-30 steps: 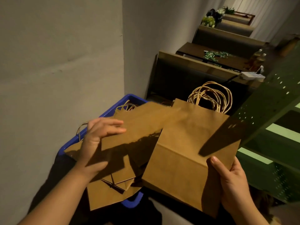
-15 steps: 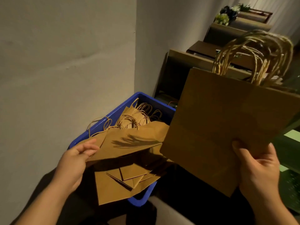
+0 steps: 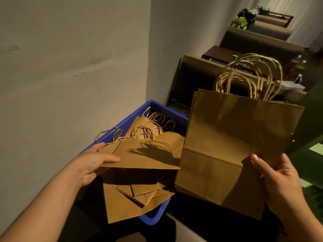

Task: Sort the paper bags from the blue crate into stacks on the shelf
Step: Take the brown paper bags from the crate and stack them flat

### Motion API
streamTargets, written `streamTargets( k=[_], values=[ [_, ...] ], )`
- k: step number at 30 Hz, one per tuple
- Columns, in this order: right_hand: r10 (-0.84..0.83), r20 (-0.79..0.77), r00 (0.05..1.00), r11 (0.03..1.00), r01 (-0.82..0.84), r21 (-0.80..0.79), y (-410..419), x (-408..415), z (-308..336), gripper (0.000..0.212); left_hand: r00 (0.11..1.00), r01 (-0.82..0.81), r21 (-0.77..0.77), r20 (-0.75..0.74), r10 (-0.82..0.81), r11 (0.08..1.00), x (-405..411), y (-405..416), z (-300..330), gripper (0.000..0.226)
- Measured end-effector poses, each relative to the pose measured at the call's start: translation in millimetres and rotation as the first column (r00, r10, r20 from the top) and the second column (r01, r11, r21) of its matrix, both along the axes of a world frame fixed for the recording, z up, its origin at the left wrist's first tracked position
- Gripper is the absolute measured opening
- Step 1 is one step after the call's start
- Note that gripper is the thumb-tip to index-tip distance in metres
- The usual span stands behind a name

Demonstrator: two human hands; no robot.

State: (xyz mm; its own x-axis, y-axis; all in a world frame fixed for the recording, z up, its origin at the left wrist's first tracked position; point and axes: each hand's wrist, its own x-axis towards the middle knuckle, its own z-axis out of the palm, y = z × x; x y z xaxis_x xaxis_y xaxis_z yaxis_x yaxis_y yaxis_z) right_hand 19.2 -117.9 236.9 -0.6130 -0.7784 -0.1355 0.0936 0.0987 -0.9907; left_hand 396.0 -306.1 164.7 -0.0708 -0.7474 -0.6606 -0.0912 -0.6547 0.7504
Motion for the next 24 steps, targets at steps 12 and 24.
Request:
streamTargets(
  k=[12, 24],
  values=[
    [0.075, 0.034, 0.997, 0.989, -0.078, 0.125, 13, 0, -11, 0.056, 0.998, 0.059, 0.185, -0.024, -0.055, 0.981, -7, -19, -8, 0.061],
    [0.111, 0.233, 0.966, 0.971, -0.156, 0.184, 14, 12, -17, 0.065, 0.942, 0.324, -0.014, -0.088, -0.324, 0.946, 5, 3, 12, 0.061]
  ],
)
